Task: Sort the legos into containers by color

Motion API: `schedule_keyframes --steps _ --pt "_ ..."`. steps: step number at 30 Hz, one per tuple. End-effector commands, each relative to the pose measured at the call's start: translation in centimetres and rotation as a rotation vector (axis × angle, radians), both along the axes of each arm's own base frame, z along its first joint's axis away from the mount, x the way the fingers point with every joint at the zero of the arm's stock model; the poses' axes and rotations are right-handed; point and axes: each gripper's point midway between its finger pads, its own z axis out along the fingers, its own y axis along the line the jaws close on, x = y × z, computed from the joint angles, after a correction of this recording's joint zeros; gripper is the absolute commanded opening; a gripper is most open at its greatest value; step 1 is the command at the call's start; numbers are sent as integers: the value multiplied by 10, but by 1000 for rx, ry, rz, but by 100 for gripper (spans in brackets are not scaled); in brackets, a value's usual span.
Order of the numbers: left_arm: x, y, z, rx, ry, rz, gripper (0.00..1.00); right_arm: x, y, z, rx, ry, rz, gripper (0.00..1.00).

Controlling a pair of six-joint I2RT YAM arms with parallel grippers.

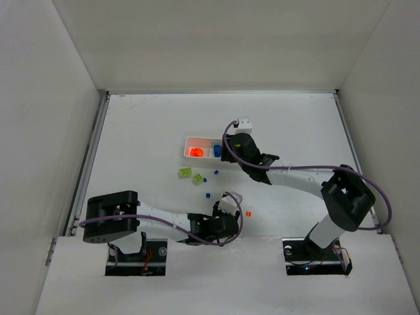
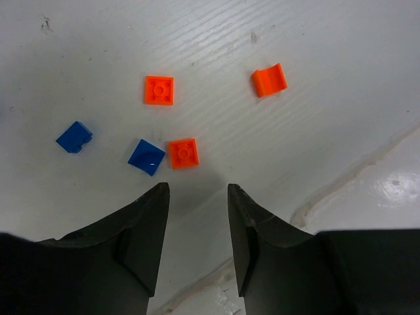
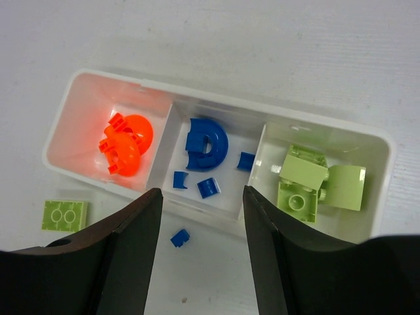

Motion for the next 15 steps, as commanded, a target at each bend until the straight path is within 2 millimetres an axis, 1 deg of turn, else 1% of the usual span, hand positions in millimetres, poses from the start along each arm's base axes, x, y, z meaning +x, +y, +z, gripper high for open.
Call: schedule_keyframes --steps 1,6,9,11,15 --pt "8 -14 7 -34 -1 23 39 2 -6 30 73 -72 -18 58" --pt "17 -13 -2 -13 -2 54 38 -5 -19 41 102 -88 -33 57" --pt "19 -13 -6 -5 4 58 35 -7 -25 45 118 -100 -36 57" --pt "20 -13 -5 0 -2 65 32 -8 -29 45 122 -102 -41 57" --pt "24 -8 -3 9 -18 85 32 -6 -35 45 129 -99 -53 57"
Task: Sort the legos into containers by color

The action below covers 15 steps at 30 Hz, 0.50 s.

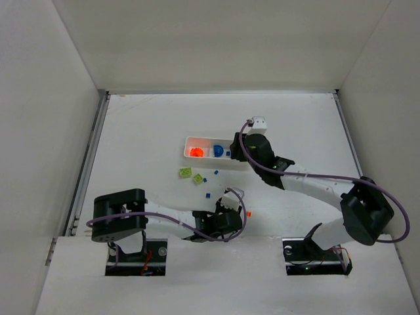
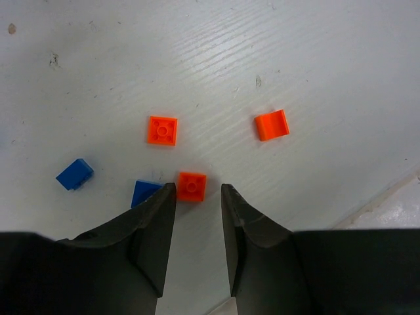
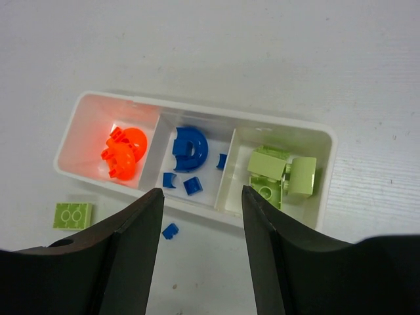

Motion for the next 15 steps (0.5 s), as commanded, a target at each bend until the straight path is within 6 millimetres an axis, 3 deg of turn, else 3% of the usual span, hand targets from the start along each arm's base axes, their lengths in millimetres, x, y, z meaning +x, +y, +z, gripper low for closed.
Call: schedule_keyframes --steps 1,15 --pt "5 7 -3 40 -9 31 33 4 -1 16 59 -44 -11 57" --pt "-1 13 -21 178 -60 -20 29 -9 -28 41 144 -88 -54 57"
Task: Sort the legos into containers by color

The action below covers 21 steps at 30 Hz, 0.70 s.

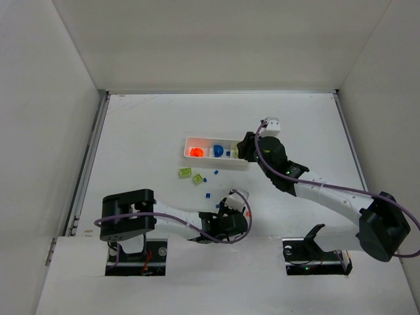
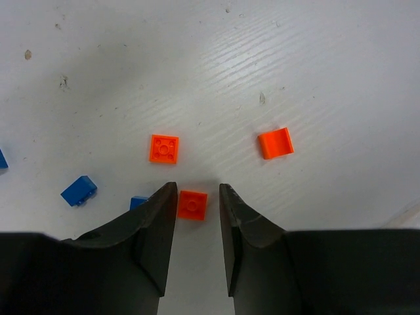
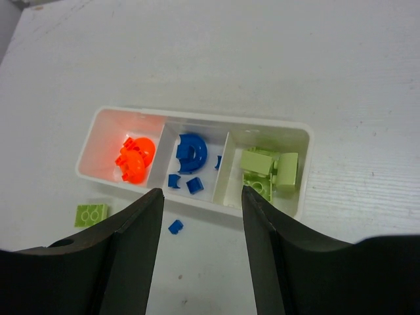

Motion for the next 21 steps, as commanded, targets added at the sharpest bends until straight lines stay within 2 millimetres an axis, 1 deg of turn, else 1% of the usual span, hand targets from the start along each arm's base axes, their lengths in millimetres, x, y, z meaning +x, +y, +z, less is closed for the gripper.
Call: schedule_keyframes --steps 1,5,10,12,13,16,18,21 --pt "-10 19 -20 129 18 -33 31 5 -7 17 69 -47 -29 57" --pt "-15 22 -22 147 24 -47 33 5 -9 15 64 -42 -33 57" --pt "-17 26 -27 169 22 -52 29 4 -10 15 68 -43 -34 57" --pt "-17 28 -30 181 23 -52 26 3 -11 17 71 -46 -36 57" --pt "-16 28 -31 184 23 -50 22 3 -11 18 72 -48 -36 57" --pt "-14 29 -30 194 7 -41 16 2 -15 23 76 -58 -39 57" --pt "-11 29 -24 186 -13 -29 13 2 -18 26 77 -67 -43 57" --pt "-6 25 -3 129 -30 -14 12 2 -25 30 79 -75 -54 57"
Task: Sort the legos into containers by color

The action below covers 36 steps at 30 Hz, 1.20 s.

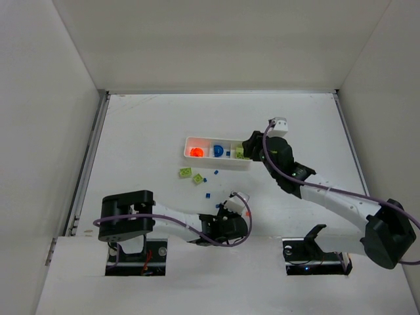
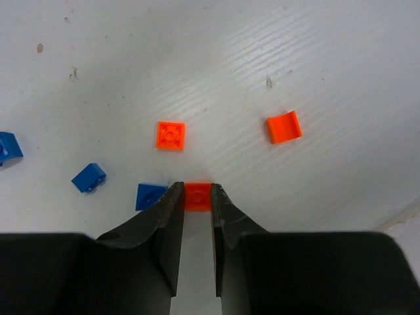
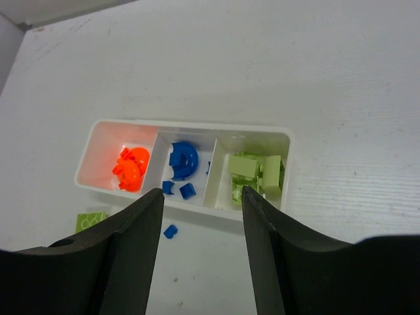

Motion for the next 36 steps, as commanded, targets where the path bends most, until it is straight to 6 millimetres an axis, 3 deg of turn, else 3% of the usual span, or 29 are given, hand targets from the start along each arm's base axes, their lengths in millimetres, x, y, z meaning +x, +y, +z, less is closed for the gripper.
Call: schedule_keyframes --steps 1,8,14,19,25,29,32,36 --pt "-1 18 7 48 8 1 12 2 -8 22 42 -60 -18 57" --pt "38 29 91 -228 -7 96 13 -8 -17 6 40 -36 -18 57" --pt "112 61 130 -317 -63 259 14 -19 -17 -16 32 7 -6 57" --pt "184 92 136 -315 -104 417 14 -45 8 -37 20 52 95 52" --pt "247 110 115 -283 -77 520 14 -91 44 -76 -52 143 245 48" --pt "269 111 102 -252 -68 543 16 -113 63 -85 -41 167 316 49" --pt "281 116 95 -228 -72 573 25 -126 86 -85 -65 156 396 52" --pt "286 118 93 -214 -72 583 38 -124 108 -83 -103 140 424 55"
